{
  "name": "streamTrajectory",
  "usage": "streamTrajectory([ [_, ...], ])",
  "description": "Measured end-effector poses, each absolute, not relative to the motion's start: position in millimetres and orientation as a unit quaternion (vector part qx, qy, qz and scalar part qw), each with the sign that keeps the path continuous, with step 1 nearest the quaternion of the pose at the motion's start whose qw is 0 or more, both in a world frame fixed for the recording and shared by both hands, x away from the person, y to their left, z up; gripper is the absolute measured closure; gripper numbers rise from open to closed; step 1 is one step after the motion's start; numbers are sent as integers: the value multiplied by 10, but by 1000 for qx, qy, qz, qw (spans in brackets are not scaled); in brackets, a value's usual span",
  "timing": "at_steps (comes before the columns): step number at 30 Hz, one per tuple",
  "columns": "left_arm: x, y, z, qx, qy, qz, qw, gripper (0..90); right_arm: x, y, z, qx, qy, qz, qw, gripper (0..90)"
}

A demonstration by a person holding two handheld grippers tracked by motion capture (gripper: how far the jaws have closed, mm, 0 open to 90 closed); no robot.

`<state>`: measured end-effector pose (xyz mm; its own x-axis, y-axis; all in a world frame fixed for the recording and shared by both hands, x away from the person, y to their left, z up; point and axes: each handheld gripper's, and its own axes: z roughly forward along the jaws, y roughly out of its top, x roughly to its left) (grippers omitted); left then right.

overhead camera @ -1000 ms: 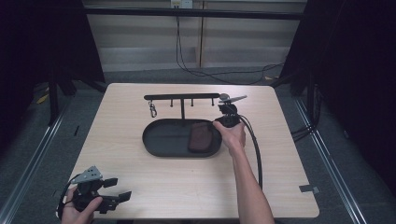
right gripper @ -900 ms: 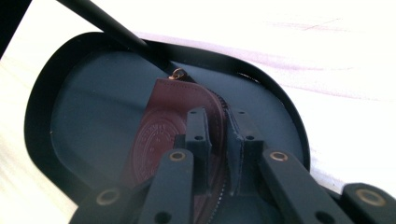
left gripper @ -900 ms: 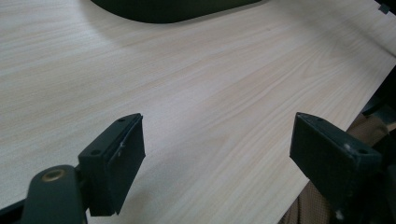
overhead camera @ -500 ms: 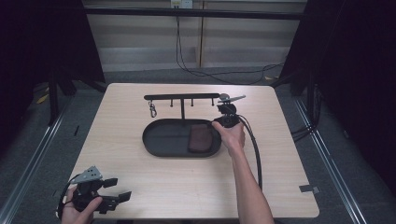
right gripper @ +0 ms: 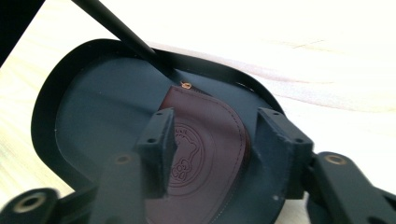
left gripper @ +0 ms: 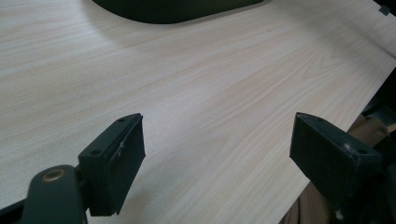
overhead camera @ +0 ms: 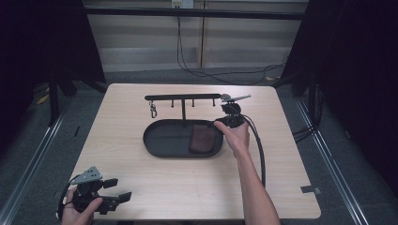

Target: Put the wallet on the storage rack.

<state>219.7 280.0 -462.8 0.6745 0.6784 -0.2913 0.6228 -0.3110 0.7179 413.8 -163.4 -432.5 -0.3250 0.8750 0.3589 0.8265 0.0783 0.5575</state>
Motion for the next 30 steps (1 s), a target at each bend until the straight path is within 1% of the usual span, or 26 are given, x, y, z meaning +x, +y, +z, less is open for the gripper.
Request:
streamTrajectory([
  [1,2200,2802,-4629,810,401,32,427,180,4138,-1634,-4325,580,733,353,34,457],
  [2,2200,2800,-4630,809,401,32,428,180,4120,-1646,-4313,578,734,355,37,418],
  [3,2204,2802,-4629,810,401,32,427,180,4120,-1646,-4313,578,734,355,37,418],
  [5,2205,2797,-4628,811,401,33,425,180,4096,-1648,-4299,577,735,353,37,374],
  [6,2205,2796,-4629,811,400,33,425,180,4079,-1646,-4283,575,736,355,38,321],
  [7,2204,2796,-4630,811,400,33,425,180,4079,-1646,-4283,575,736,355,38,321],
  [8,2203,2796,-4629,811,401,33,425,179,4058,-1649,-4274,573,735,360,43,267],
  [9,2202,2797,-4629,811,401,33,425,179,4058,-1649,-4274,573,735,360,43,267],
  [11,2204,2800,-4630,810,402,33,426,179,4033,-1667,-4278,572,732,368,42,239],
  [12,2206,2800,-4632,810,402,32,426,180,4011,-1697,-4293,574,729,370,43,178],
  [16,2208,2798,-4633,810,402,33,426,180,3951,-1756,-4289,577,727,369,50,149],
  [23,2209,2802,-4637,808,406,33,427,180,3832,-1844,-4248,566,725,388,55,147],
  [26,2212,2804,-4639,808,406,33,426,179,3774,-1893,-4242,556,736,381,63,170],
  [30,2215,2804,-4641,808,407,33,425,180,3660,-1988,-4195,555,729,395,71,179],
])
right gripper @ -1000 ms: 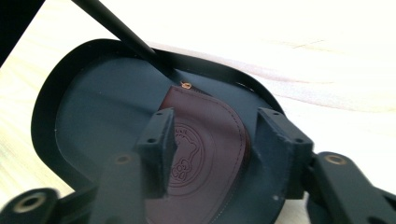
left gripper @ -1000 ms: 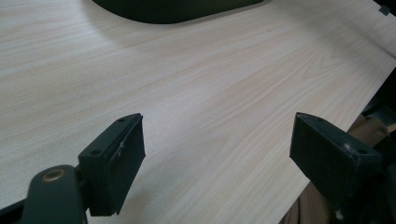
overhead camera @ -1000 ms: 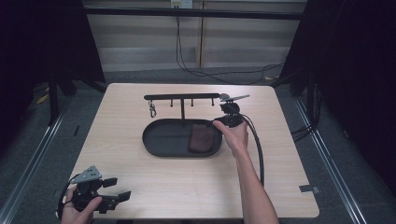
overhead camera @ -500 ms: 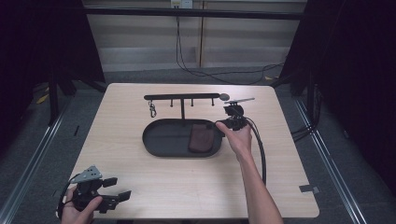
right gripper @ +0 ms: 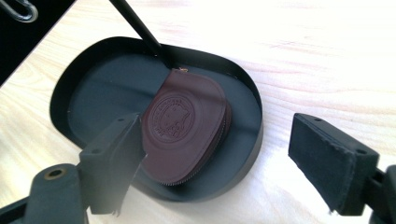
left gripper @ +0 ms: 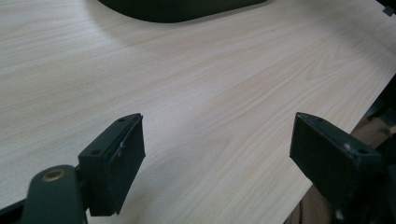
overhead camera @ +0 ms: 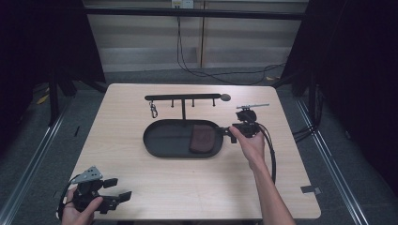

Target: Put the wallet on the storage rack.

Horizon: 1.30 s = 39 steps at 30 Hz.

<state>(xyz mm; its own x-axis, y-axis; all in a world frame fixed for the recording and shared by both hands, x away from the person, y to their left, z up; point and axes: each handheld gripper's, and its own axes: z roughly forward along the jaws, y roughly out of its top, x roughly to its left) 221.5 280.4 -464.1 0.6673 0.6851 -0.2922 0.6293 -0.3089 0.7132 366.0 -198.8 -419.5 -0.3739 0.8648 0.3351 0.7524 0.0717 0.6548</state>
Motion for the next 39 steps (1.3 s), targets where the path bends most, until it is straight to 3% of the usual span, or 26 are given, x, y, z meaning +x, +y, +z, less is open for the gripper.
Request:
streamTrajectory([
  [39,2214,2800,-4642,801,414,36,432,192,2345,-2550,-4512,559,723,386,131,180],
])
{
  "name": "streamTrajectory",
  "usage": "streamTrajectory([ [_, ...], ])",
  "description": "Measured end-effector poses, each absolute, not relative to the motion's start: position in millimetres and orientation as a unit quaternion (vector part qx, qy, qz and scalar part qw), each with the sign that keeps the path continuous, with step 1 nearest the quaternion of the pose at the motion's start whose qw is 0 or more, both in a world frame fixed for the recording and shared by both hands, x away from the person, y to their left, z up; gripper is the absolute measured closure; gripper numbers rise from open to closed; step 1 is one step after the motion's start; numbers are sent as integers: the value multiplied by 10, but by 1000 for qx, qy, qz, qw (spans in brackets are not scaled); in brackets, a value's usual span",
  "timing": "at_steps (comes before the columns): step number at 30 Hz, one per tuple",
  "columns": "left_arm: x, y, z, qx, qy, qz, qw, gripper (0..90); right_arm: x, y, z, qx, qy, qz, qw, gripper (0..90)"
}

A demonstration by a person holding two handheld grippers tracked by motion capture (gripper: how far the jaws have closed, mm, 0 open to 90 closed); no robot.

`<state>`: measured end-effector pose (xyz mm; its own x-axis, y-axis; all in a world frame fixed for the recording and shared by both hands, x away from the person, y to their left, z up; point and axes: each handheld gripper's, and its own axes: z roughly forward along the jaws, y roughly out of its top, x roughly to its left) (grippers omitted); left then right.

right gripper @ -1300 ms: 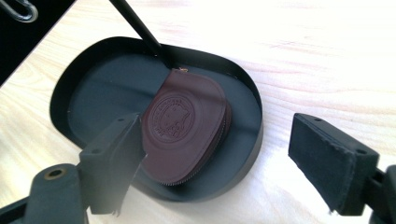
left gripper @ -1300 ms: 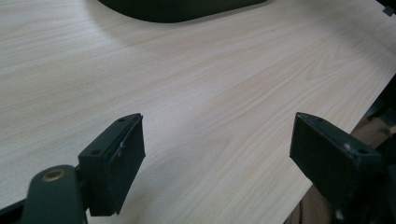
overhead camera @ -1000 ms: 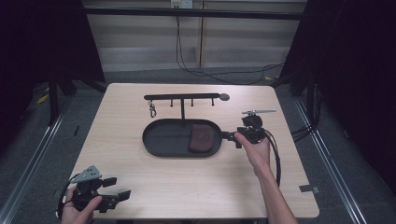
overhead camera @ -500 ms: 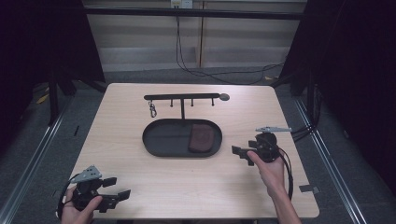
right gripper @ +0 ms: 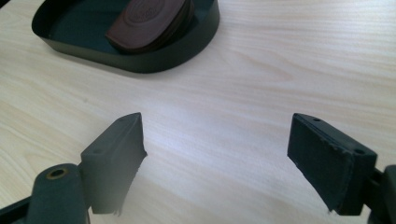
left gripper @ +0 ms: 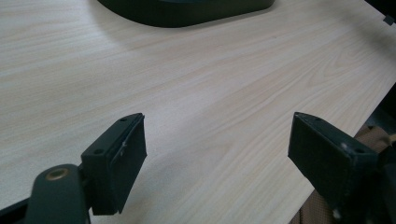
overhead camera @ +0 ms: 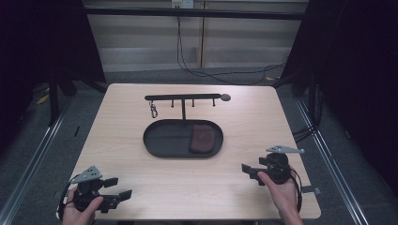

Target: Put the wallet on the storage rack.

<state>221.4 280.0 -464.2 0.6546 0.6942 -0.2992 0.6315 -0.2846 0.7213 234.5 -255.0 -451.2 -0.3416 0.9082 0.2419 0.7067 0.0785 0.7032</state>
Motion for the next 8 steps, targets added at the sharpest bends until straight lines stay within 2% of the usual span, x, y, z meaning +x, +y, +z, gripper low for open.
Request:
streamTrajectory([
  [8,2217,2790,-4645,799,416,36,432,192,2122,-2647,-4703,567,720,371,148,175],
])
